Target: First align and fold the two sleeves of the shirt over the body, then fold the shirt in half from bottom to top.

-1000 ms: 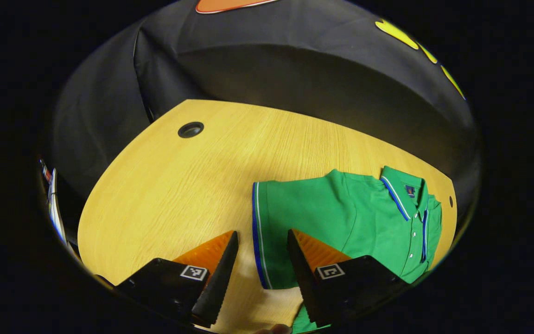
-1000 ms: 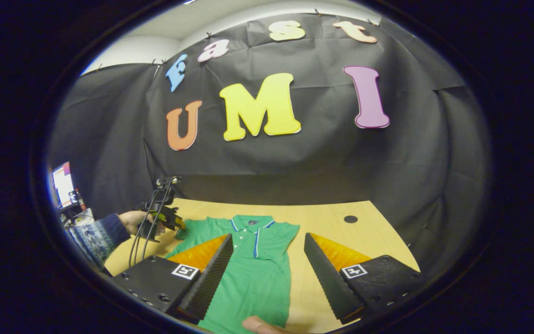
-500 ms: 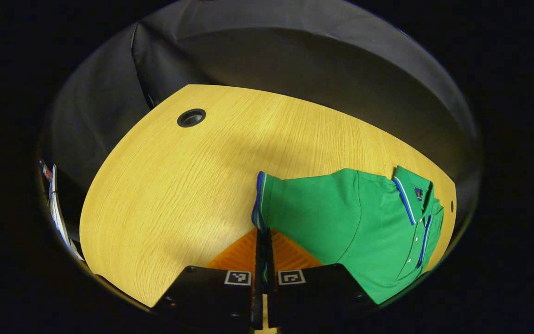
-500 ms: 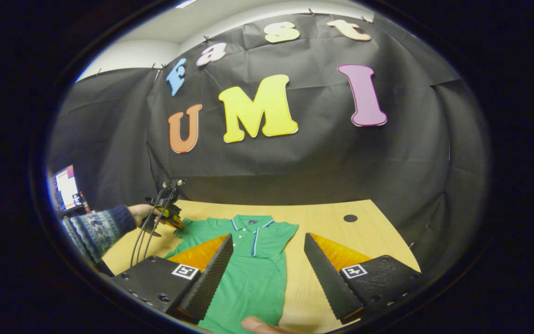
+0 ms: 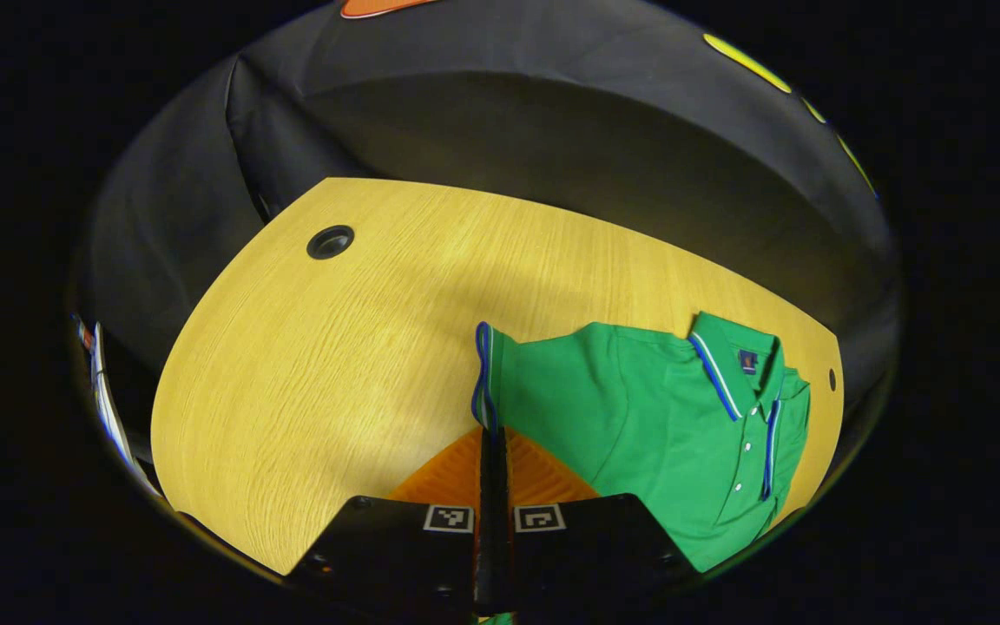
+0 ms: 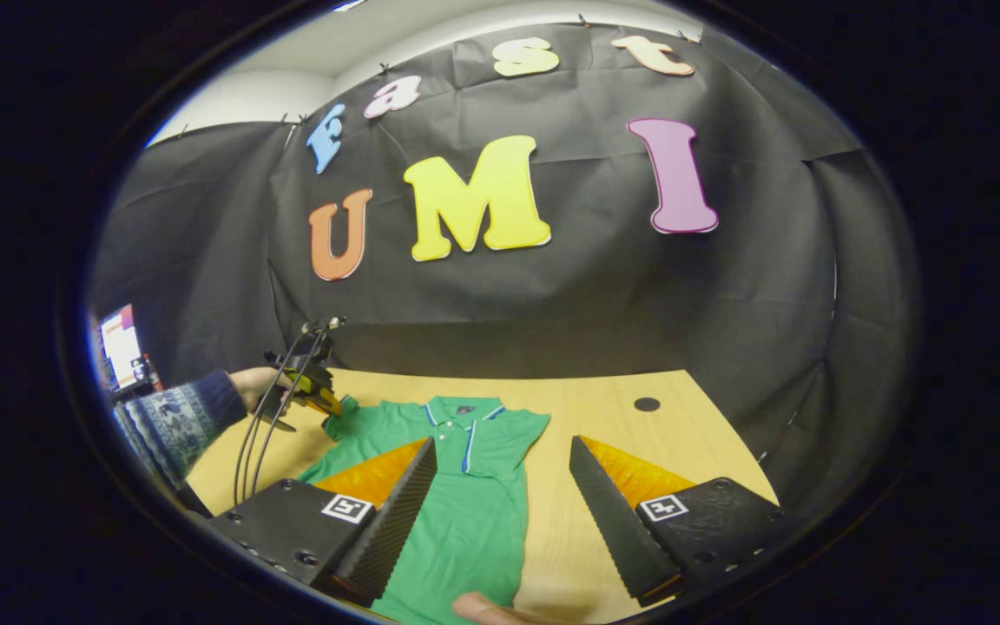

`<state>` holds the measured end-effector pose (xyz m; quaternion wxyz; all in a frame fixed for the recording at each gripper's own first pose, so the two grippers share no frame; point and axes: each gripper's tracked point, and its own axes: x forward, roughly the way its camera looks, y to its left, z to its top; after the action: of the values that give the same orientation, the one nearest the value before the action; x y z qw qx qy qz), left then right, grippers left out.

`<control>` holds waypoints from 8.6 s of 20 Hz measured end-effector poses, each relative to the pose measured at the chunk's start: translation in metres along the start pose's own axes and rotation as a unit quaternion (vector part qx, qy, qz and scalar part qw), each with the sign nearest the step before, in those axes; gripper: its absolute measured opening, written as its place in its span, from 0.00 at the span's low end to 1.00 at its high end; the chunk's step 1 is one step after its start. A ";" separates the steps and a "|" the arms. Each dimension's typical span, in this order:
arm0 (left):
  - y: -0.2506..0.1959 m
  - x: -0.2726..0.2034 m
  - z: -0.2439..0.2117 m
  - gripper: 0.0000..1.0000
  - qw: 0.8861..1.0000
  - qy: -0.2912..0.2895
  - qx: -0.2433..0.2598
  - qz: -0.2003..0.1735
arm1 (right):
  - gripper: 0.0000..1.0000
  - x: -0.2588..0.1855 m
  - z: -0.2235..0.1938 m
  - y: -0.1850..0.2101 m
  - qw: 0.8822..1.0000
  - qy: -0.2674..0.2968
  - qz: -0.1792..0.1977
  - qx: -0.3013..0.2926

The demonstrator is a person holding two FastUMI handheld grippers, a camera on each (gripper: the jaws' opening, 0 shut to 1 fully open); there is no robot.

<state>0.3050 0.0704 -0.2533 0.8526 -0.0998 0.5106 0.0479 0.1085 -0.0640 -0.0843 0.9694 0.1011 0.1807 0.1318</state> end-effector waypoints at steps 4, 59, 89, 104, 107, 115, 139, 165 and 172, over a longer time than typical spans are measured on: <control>-0.041 -0.016 0.005 0.03 0.999 -0.010 0.019 -0.034 | 0.95 -0.001 -0.001 -0.003 1.000 0.002 -0.003 0.003; 0.015 -0.222 -0.333 0.98 0.985 -0.004 0.168 -0.035 | 0.96 -0.104 -0.165 0.018 0.980 0.186 -0.070 -0.004; -0.012 -0.203 -0.358 0.11 0.982 0.042 0.167 -0.079 | 0.23 -0.089 -0.264 0.025 0.924 0.372 -0.055 0.070; -0.032 -0.246 -0.277 0.05 0.960 -0.204 0.169 -0.091 | 0.00 -0.078 -0.203 0.029 0.961 0.268 -0.029 0.066; -0.039 -0.257 -0.242 0.05 0.942 -0.276 0.172 -0.080 | 0.00 -0.069 -0.168 0.036 0.973 0.224 -0.030 0.056; -0.070 -0.261 -0.161 0.04 0.919 -0.349 0.149 -0.105 | 0.00 -0.013 -0.091 0.047 0.986 0.161 -0.050 0.004; -0.124 -0.083 0.057 0.05 0.913 -0.376 0.141 -0.071 | 0.00 0.298 0.001 -0.036 0.989 0.050 -0.139 0.024; -0.109 -0.059 0.032 0.99 0.942 -0.316 0.079 -0.082 | 0.96 0.276 -0.037 -0.040 0.983 0.115 -0.138 -0.048; -0.084 -0.142 -0.014 0.99 0.933 -0.343 0.076 -0.084 | 0.96 0.168 -0.010 -0.011 0.988 0.061 -0.130 -0.054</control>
<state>0.2415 -0.0114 -0.1244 0.9818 -0.0550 0.1790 -0.0311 0.2582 -0.0234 -0.1504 0.9694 0.0160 0.2442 0.0202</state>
